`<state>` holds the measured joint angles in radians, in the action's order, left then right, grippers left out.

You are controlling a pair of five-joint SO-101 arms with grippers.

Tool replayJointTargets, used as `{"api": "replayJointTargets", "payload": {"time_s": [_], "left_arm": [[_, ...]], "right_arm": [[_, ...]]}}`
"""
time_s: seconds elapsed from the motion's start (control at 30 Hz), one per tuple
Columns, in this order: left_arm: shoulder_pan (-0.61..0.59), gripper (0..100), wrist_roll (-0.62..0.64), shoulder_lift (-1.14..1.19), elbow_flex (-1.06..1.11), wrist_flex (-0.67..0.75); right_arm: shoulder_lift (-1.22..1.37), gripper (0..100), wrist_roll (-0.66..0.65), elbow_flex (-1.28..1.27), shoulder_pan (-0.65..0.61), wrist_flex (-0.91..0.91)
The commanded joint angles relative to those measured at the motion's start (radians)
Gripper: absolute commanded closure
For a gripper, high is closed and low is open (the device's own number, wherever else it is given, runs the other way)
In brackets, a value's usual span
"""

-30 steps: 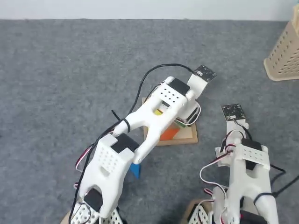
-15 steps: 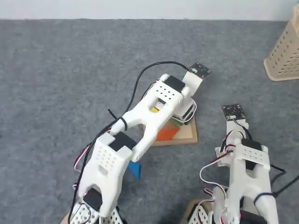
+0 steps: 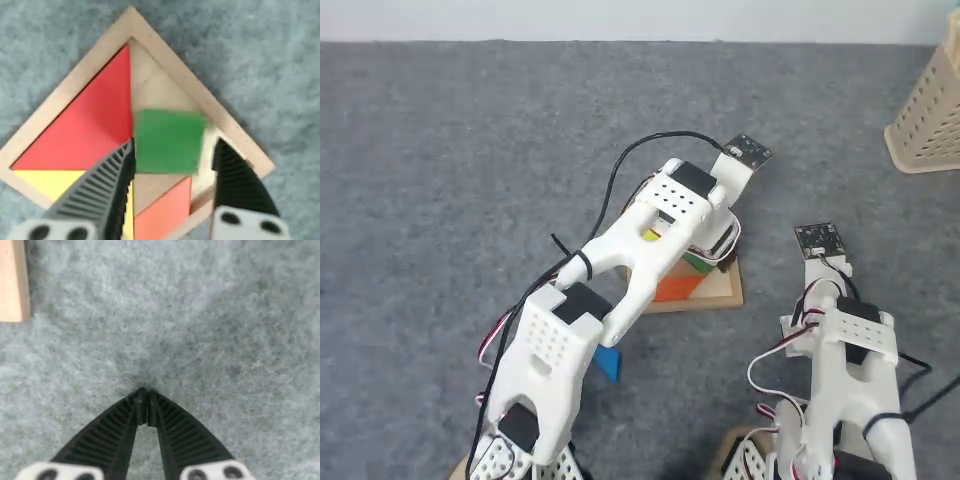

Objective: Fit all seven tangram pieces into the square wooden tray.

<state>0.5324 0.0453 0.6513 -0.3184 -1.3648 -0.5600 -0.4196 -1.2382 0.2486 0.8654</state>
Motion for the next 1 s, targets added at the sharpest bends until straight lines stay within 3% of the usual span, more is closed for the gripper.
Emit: {"api": "replayJointTargets", "payload": {"time_s": [0.0,0.3,0.5,0.67,0.77,0.97], "left_arm": [[-0.009,75,-0.014,-0.014,-0.045,-0.015],[-0.032,79,-0.003,-0.023,-0.045,-0.002],[-0.249,90,0.014,-0.184,-0.076,-0.040],[-0.456,98,-0.091,-0.387,-0.073,-0.210],[-0.585,98,-0.158,-0.439,-0.030,-0.287],[-0.738,93,-0.388,-0.502,0.294,-0.269]], "right_arm": [[-0.025,99.1,0.002,0.000,0.016,-0.010],[-0.025,99.1,0.002,0.000,0.016,-0.010],[-0.025,99.1,0.002,0.000,0.016,-0.008],[-0.025,99.1,0.002,0.000,0.016,-0.008],[-0.027,99.1,0.002,0.000,0.016,-0.010],[-0.027,99.1,0.002,0.000,0.016,-0.010]]}}
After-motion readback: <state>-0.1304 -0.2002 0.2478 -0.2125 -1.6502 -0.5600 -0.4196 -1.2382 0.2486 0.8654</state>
